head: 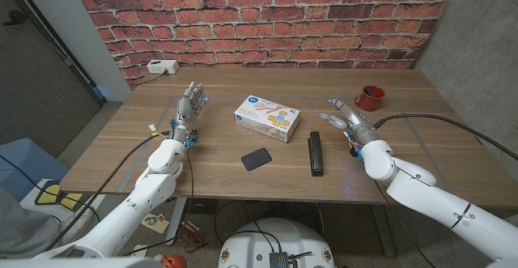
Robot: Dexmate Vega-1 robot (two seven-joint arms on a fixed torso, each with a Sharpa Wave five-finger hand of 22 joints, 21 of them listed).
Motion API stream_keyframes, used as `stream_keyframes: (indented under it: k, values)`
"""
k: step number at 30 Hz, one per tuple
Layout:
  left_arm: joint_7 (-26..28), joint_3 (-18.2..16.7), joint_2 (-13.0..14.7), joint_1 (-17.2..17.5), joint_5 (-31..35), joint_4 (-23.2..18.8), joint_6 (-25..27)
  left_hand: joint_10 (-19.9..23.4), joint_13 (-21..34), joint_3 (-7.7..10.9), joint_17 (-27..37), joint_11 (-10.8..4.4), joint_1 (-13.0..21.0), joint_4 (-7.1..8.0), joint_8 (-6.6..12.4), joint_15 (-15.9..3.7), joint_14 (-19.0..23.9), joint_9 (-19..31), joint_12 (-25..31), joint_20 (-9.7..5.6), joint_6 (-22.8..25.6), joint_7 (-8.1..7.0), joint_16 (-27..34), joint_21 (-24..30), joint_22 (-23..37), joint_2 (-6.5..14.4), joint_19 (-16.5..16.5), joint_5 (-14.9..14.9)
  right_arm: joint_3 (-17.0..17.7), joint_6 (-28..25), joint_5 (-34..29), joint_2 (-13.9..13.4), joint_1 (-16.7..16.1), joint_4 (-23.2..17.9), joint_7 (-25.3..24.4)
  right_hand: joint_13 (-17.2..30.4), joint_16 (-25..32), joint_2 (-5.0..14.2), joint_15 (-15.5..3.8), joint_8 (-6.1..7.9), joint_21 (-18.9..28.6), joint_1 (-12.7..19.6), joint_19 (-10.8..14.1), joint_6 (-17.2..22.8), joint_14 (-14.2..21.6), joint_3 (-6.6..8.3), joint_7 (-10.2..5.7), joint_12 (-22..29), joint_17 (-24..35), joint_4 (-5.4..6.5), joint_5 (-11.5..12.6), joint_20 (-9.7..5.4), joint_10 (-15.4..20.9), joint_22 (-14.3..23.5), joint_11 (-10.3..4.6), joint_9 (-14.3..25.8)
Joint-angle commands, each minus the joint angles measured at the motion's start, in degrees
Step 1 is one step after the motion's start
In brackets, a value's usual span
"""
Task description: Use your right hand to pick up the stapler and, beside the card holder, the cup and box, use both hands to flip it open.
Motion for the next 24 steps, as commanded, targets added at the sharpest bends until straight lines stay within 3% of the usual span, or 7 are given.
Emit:
stream_keyframes:
  k: [1, 8, 12, 24]
  values:
    - [-0.53, -0.12, -0.1, -0.34, -0.4, 0.49, -0.14, 0.39, 0.31, 0.15, 0.17, 0.0, 0.37, -0.39, 0.02, 0.16, 0.12, 0.24, 0.16, 0.12, 0.32, -0.13, -0.06, 0.25, 0.21, 0.56, 0.42, 0.05, -0.64, -2.56, -2.35, 0.16, -0.88, -1.79, -1.65, 0.33, 1.15, 0.16, -3.91, 0.16, 0.96, 0.35, 2.73, 1.2, 1.85, -0.12, -0.07, 0.67, 0.56, -0.08, -0.1, 0.33, 1.65, 0.17, 0.11, 0.31]
    - [-0.62, -0.14, -0.13, -0.28, -0.5, 0.61, -0.23, 0.35, 0.31, 0.16, 0.17, 0.01, 0.41, -0.42, -0.02, 0.09, 0.1, 0.24, 0.1, 0.13, 0.31, -0.14, -0.1, 0.22, 0.21, 0.57, 0.38, 0.03, -1.34, -3.58, -3.84, 0.97, -1.07, -1.86, -2.85, 0.63, 2.19, -0.03, -4.07, 0.32, 1.6, 1.33, 5.42, 2.38, 3.46, -0.07, 0.3, 1.2, 1.04, -0.56, -0.08, -0.1, 3.4, 0.11, 0.44, 0.32]
    - [-0.59, -0.2, -0.09, -0.18, -0.55, 0.56, -0.22, 0.36, 0.31, 0.16, 0.17, 0.13, 0.43, -0.43, -0.05, 0.15, 0.1, 0.24, 0.08, 0.13, 0.32, -0.13, -0.12, 0.21, 0.21, 0.58, 0.38, 0.02, -1.53, -3.66, -4.28, 1.16, -1.29, -1.95, -3.17, 0.78, 2.7, -0.1, -4.15, 0.45, 1.56, 1.67, 5.88, 3.15, 4.21, -0.09, 1.21, 1.52, 1.29, -0.66, -0.08, -0.43, 4.43, 0.08, 1.08, 0.31]
    - [-0.81, -0.18, -0.08, -0.09, -0.63, 0.56, -0.32, 0.4, 0.31, 0.16, 0.17, 0.04, 0.46, -0.45, -0.12, 0.1, 0.09, 0.24, 0.05, 0.16, 0.3, -0.16, -0.16, 0.19, 0.21, 0.59, 0.38, 0.0, -1.49, -3.19, -4.74, 0.33, -1.99, -2.89, -2.31, 0.9, 2.95, -0.29, -4.31, 0.25, 1.3, 1.79, 5.72, 3.08, 4.31, -0.24, 1.33, 1.41, 1.54, -0.65, -0.11, -0.6, 4.43, 0.08, 1.09, 0.31]
